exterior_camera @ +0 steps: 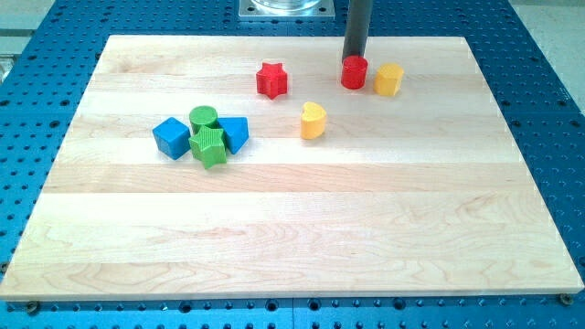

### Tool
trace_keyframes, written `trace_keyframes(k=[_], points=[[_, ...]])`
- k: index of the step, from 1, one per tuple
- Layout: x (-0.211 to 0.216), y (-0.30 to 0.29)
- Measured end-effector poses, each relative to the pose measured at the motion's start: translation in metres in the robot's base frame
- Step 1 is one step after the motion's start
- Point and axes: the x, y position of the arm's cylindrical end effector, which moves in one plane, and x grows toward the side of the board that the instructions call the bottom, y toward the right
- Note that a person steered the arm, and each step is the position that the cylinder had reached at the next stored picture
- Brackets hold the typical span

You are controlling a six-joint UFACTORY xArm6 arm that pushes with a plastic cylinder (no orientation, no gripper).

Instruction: Separate the red blocks and hexagon from each other

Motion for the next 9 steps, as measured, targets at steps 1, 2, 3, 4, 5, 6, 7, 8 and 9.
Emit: trace_keyframes(k=[1,2,3,4,5,6,7,8,9], points=[[-0.008,0.046],[-0.005,0.069],[0.017,0.066],[0.019,0.054],[0.018,0.054],[0.012,0.041],[0.013,0.027],[0.04,0.026],[0.066,0.037]])
